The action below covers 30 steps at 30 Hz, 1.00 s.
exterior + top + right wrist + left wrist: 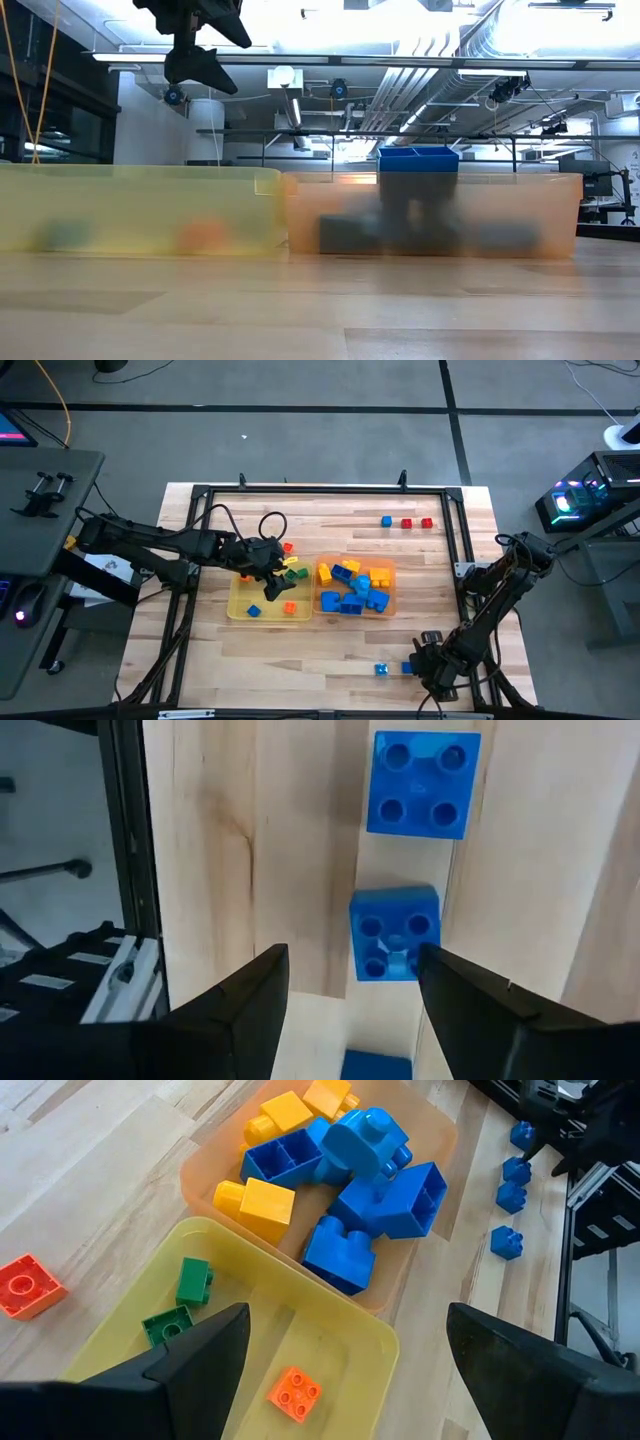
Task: Sort blocks by size
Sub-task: Put the small blue game piece into the yellow bin
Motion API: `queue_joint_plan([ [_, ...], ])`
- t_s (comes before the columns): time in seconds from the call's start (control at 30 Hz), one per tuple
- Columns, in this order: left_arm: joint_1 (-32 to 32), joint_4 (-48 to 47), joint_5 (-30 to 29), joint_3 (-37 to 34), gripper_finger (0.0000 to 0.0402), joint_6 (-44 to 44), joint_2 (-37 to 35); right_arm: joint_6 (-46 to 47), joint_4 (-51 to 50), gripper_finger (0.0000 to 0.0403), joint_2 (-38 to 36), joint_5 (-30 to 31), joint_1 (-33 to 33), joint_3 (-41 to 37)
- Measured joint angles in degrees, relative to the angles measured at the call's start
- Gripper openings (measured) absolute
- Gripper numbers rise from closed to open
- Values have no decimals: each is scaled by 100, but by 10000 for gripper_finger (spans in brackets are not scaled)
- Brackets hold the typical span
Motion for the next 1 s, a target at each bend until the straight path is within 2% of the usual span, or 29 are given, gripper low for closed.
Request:
queue_joint_plan([
  [0.3,0,1,0,0,324,-1,0,-103,-18,218,0,385,0,0],
  [0.63,-1,2,0,0,324,-1,0,-97,-26,218,0,190,-4,0],
  [1.0,-2,2,0,0,324,-3,0,178,40,218,0,481,-44,4],
])
